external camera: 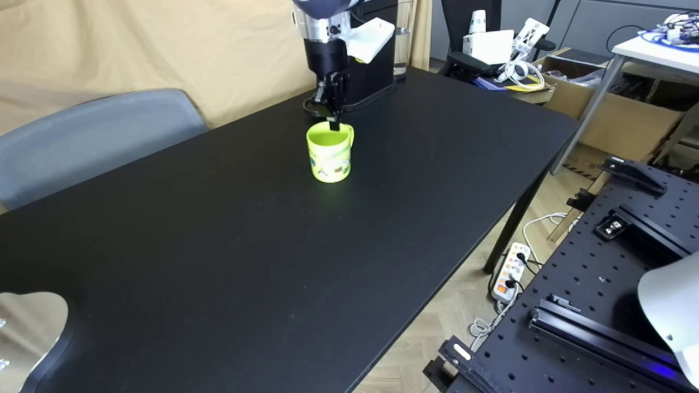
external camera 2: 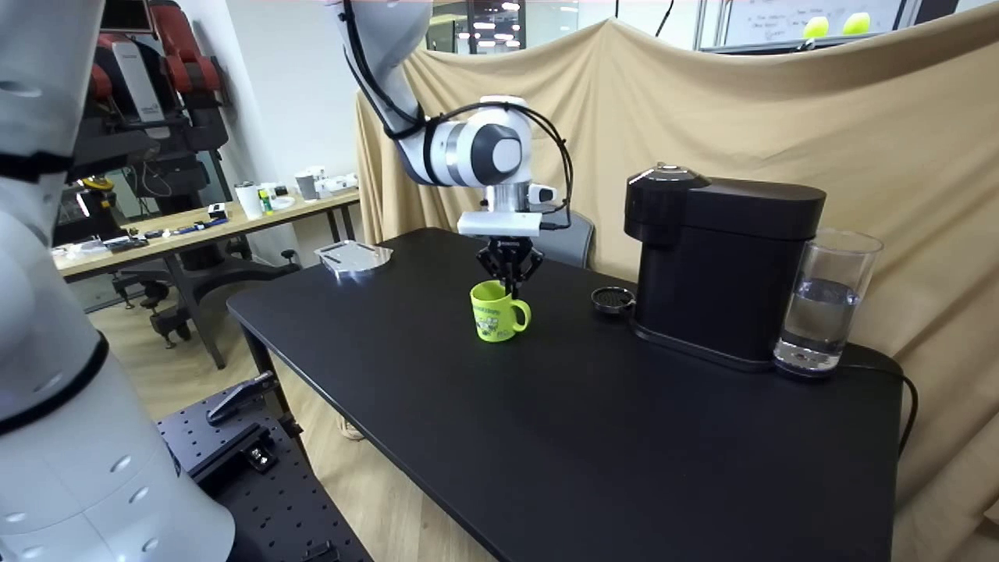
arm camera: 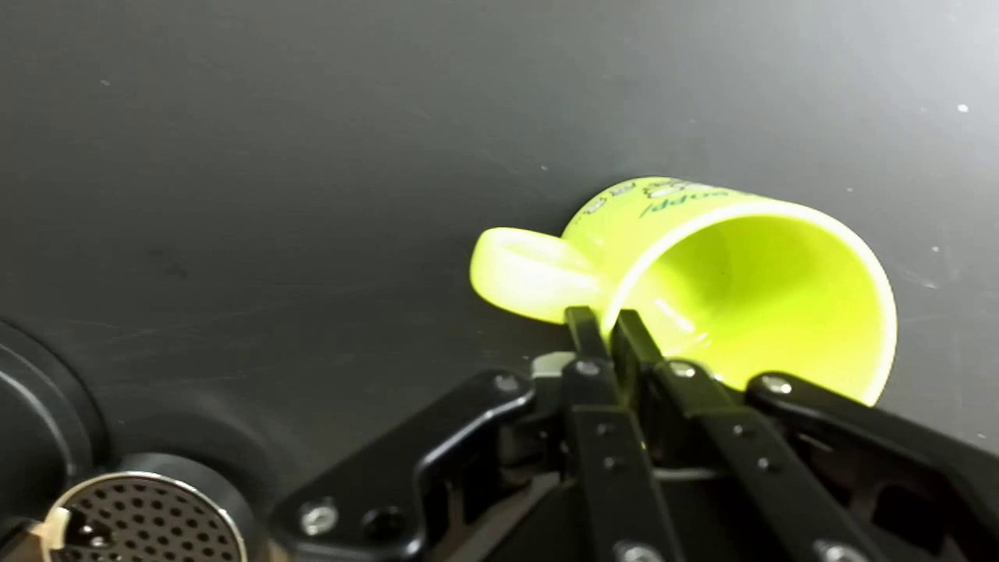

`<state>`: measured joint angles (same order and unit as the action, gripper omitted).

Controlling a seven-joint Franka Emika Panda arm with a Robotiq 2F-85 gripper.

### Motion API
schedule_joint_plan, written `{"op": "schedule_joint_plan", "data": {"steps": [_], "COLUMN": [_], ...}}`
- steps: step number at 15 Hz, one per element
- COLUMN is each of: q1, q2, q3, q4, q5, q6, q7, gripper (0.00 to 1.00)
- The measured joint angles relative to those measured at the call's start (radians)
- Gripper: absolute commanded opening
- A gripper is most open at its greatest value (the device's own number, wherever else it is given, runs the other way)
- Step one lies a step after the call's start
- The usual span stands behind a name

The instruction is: Move the mug to the left

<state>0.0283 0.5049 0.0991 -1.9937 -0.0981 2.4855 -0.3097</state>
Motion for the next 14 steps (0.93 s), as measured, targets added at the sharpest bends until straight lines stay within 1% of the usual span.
{"op": "schedule_joint_plan", "data": {"steps": [4, 5, 6, 8, 9, 14], "q1": [-0.004, -0.003, -0.003, -0.002, -0.003, -0.003], "q2": [0.008, 0.011, 0.012, 0.012, 0.012, 0.001], "q3": [0.074, 0.085, 0.092, 0.095, 0.093, 0.072], "q4": [0.0, 0.0, 0.0, 0.001, 0.001, 0.002], "q5": [0.098, 0.111, 0.121, 0.13, 0.132, 0.13], "q6": [0.0, 0.0, -0.005, -0.014, -0.019, -0.031], "q7": [-0.045, -0.048, -0.049, -0.047, -0.046, -0.043], "gripper": [0.02, 0.34, 0.35, 0.47, 0.55, 0.88]}}
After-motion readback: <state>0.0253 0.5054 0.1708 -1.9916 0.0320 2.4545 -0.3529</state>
